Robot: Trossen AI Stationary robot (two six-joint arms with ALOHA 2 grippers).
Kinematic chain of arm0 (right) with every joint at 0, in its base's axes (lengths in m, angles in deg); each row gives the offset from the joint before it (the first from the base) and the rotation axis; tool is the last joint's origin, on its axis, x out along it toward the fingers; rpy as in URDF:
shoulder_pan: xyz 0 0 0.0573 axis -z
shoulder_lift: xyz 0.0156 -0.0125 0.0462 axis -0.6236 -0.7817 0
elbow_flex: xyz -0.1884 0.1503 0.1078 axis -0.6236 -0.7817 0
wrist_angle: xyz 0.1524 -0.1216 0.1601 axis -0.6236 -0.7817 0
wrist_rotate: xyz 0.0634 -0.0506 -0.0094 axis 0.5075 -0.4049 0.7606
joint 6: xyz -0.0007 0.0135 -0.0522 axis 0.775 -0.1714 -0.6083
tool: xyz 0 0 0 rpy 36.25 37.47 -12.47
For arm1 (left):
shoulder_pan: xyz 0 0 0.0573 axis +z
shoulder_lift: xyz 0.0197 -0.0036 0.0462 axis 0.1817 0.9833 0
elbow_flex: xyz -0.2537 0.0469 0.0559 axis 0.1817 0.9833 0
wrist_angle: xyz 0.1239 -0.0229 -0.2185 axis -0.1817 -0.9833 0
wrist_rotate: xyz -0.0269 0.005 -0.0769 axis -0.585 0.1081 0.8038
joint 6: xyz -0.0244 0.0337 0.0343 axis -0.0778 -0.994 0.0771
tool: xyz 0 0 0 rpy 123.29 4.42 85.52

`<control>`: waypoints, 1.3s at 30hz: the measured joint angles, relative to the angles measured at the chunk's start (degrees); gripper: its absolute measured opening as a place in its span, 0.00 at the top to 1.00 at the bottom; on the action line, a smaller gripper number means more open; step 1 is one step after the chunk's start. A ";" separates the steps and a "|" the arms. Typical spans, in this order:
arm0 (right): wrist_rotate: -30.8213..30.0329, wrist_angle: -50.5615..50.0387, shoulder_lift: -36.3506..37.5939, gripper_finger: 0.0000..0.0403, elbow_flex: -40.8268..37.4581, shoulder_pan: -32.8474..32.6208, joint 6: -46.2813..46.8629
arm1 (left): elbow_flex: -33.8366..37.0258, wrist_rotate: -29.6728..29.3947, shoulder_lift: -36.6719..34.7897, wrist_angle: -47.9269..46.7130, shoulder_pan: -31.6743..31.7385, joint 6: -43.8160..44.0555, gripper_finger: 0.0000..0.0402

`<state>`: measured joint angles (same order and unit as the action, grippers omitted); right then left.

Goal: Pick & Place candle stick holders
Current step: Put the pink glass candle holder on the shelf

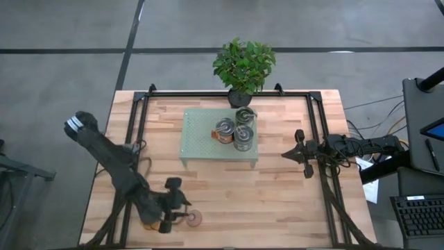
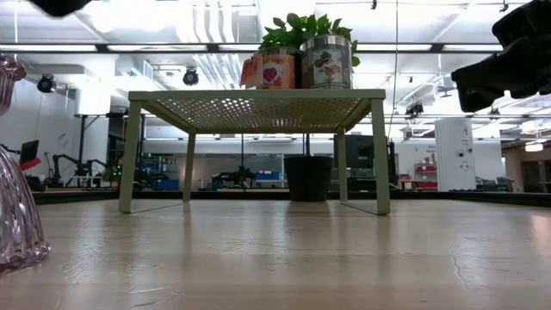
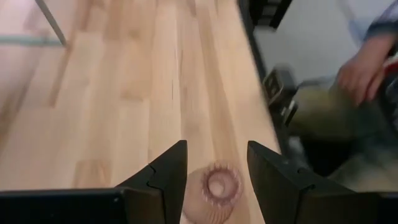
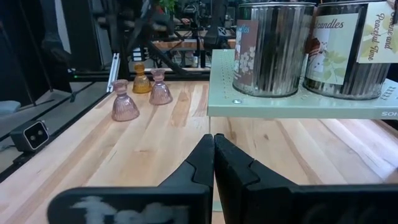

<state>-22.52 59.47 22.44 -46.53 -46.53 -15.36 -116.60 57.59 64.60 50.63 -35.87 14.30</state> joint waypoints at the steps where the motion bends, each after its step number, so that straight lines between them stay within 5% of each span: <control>1: 0.01 0.01 0.00 0.98 0.00 0.00 -0.08 | -0.20 0.35 1.50 0.06 -0.34 0.10 0.59; 16: 0.01 0.01 -0.07 0.98 0.00 0.00 -0.18 | -6.96 2.07 13.25 -0.94 -2.85 2.20 0.61; 39: 0.01 0.01 -0.02 0.98 0.00 -0.01 -0.24 | -7.17 1.46 17.39 -5.31 -2.50 4.36 0.61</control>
<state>-22.51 59.48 22.42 -46.53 -46.54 -15.60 -123.77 59.05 81.99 45.33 -38.37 18.66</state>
